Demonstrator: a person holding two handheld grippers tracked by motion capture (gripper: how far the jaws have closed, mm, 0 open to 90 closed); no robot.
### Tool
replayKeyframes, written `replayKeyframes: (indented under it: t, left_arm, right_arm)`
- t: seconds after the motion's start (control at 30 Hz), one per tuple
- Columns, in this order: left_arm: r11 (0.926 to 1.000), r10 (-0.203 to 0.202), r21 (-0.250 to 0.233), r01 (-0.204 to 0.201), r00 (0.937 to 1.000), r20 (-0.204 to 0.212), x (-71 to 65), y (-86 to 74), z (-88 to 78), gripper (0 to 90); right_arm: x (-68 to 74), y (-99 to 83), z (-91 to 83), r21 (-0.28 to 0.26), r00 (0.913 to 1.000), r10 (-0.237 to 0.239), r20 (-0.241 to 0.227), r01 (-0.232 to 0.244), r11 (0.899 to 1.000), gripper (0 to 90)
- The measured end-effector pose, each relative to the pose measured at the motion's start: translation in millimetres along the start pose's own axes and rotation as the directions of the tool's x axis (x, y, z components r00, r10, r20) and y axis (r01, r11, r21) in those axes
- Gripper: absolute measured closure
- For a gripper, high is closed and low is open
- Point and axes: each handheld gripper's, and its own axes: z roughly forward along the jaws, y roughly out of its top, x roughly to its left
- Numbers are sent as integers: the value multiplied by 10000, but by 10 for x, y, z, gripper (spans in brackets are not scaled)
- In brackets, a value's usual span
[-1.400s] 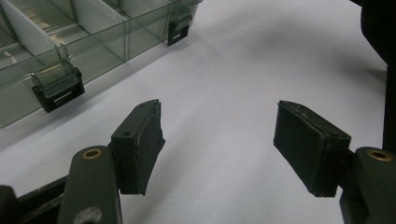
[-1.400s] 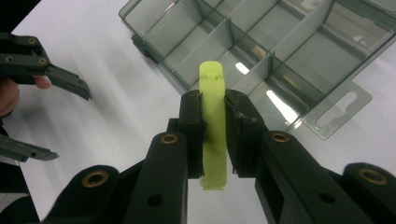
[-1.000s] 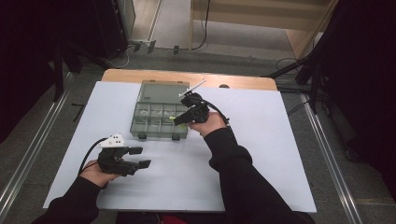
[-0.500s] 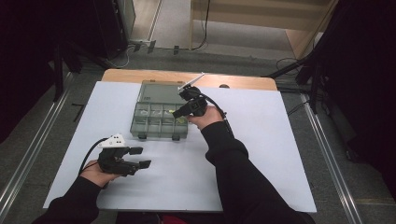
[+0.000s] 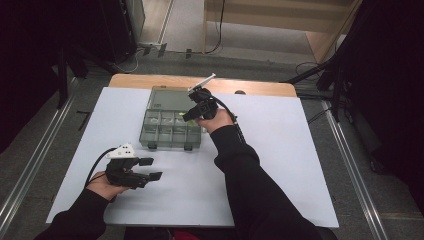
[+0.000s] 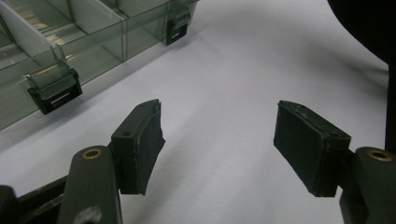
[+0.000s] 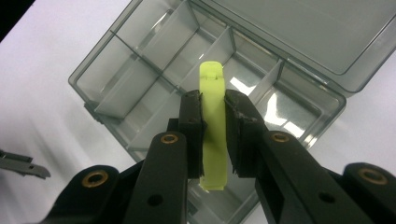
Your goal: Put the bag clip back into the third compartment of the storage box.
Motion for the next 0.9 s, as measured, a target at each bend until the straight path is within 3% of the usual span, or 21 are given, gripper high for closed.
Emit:
replayKeyframes:
  t: [0.33,0.9]
  left_arm:
    - [10000,-1,9,1,10000,11,1,2,0,322]
    - [10000,42,-50,-42,10000,33,-3,2,-3,322]
  right_arm:
    - [6,93,159,124,9991,359,240,-362,9993,786]
    - [-12,157,351,-173,9940,948,543,-940,9954,786]
